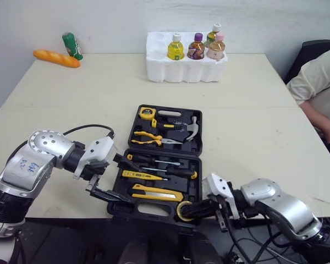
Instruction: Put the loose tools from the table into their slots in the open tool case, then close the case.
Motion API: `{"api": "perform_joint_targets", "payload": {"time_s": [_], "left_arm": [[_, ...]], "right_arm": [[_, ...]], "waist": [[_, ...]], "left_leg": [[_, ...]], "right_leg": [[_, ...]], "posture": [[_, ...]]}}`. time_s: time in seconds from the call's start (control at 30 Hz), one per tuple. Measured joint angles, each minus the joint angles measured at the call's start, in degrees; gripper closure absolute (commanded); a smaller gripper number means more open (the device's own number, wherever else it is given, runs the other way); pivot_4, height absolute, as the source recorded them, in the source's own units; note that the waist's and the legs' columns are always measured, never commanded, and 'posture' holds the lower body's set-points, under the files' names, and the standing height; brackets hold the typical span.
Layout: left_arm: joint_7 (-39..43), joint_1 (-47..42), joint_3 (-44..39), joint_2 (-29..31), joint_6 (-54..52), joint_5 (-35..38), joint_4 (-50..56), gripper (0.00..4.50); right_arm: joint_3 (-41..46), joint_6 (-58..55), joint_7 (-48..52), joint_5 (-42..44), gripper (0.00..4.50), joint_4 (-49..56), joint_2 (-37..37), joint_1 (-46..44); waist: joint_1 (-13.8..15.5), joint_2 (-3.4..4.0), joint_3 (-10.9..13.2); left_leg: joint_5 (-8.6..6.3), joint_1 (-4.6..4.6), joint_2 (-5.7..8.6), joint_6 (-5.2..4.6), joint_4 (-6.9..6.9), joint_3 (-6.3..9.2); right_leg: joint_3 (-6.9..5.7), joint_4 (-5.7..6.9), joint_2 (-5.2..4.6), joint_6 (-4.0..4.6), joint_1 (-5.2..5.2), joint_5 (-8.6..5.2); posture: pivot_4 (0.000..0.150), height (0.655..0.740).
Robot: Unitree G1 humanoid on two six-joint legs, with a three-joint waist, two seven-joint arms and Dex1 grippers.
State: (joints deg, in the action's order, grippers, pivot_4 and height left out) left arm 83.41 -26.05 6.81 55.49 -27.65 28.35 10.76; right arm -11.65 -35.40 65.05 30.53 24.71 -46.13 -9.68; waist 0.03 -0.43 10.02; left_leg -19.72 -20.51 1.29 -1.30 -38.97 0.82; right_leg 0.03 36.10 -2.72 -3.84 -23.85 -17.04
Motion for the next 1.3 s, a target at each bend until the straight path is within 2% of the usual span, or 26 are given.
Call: {"api": "perform_joint_targets", "payload": {"time_s": [0.1, 0.2, 0.37, 0.47, 0.53, 0.6, 0.7, 1.0, 1.17, 1.3], "left_arm": [[-2.7, 0.3, -2.0, -0.1, 0.0, -1.2, -6.1, 0.00], [-5.8, -0.1, -4.7, -0.2, 1.6, -3.1, -14.0, 0.82], [-10.2, -1.0, -5.9, -1.0, 7.6, -8.9, -25.6, 3.11], [-14.2, -5.2, -3.9, -5.1, 12.8, -14.7, -34.7, 4.46], [-15.7, -7.5, -2.7, -8.1, 15.3, -16.9, -38.8, 4.46], [-17.1, -10.7, -1.8, -11.7, 16.9, -18.4, -42.3, 4.46], [-17.6, -13.4, -0.7, -15.7, 17.8, -19.6, -43.7, 4.46], [-17.6, -12.3, 1.2, -19.6, 15.0, -22.2, -37.2, 4.46], [-21.2, -11.9, 0.8, -23.1, 13.7, -23.7, -35.5, 4.46], [-22.1, -12.3, 0.9, -23.7, 14.0, -24.5, -36.2, 4.46]], "right_arm": [[10.1, -2.9, -1.4, 3.5, 4.45, 3.0, -4.6, 1.4], [15.9, -4.0, -4.1, 4.7, 4.50, 4.6, -5.4, 3.7], [16.4, -4.8, -12.3, -0.8, 4.50, 0.1, -4.8, 2.5], [11.8, -3.4, -16.5, -7.1, 4.50, -5.3, -2.6, -2.9], [8.2, -2.2, -17.2, -9.8, 4.50, -7.8, -1.0, -5.5], [5.2, -1.8, -17.5, -11.5, 4.50, -10.7, 1.6, -9.0], [2.2, -0.5, -17.1, -13.4, 4.50, -13.4, 3.7, -12.2], [-0.8, 3.0, -15.6, -19.6, 4.50, -23.1, 6.2, -19.4], [0.4, 3.6, -15.0, -21.5, 4.50, -24.7, 5.3, -19.7], [0.9, 3.9, -14.8, -22.3, 4.50, -24.4, 5.2, -18.9]], "waist": [[0.1, 0.03, 0.0], [-0.1, 0.03, 0.0], [-0.1, 0.03, 0.0], [-0.1, 0.02, 0.0], [0.1, -0.01, 0.0], [0.1, -0.03, 0.0], [0.1, -0.06, 0.0], [0.0, -0.06, 0.0], [1.4, -0.06, -0.1], [1.7, -0.07, -0.1]], "left_leg": [[0.00, -0.01, -0.03, 0.02, 0.20, 0.10], [0.04, 0.01, -0.03, 0.10, 0.43, 0.10], [0.05, 0.07, -0.02, 0.09, 0.47, 0.01], [0.07, 0.06, 0.00, 0.11, 0.46, 0.00], [0.09, -0.22, 0.01, 0.15, 0.47, -0.01], [0.35, -1.16, 0.02, 0.60, -0.17, -0.03], [0.38, -1.74, 0.09, 0.59, -0.46, -0.11], [0.39, -1.67, 0.12, 0.52, -0.57, -0.18], [0.37, -1.66, 0.17, 0.46, -0.71, -0.16], [0.37, -1.65, 0.22, 0.43, -0.79, -0.14]], "right_leg": [[-0.12, -0.11, 0.02, 0.00, -0.03, 0.00], [-0.15, -0.13, 0.03, 0.02, -0.07, -0.01], [-0.07, -0.11, 0.01, 0.02, -0.08, -0.01], [-0.08, -0.07, 0.01, 0.01, -0.11, 0.00], [-0.09, -0.04, 0.01, 0.00, -0.40, 0.00], [-0.08, 0.68, 0.05, -0.03, -1.28, 0.02], [-0.04, 0.87, 0.04, -0.13, -1.81, 0.08], [0.09, 0.93, 0.04, -0.20, -1.74, 0.12], [0.09, 0.89, 0.00, -0.25, -1.65, 0.15], [0.08, 0.86, -0.05, -0.25, -1.62, 0.16]], "posture": [[0.150, 0.7367], [0.150, 0.7367], [0.150, 0.7367], [0.150, 0.7367], [0.150, 0.7367], [0.150, 0.7367], [0.150, 0.7367], [0.150, 0.7367], [0.150, 0.7367], [0.150, 0.7367]]}}
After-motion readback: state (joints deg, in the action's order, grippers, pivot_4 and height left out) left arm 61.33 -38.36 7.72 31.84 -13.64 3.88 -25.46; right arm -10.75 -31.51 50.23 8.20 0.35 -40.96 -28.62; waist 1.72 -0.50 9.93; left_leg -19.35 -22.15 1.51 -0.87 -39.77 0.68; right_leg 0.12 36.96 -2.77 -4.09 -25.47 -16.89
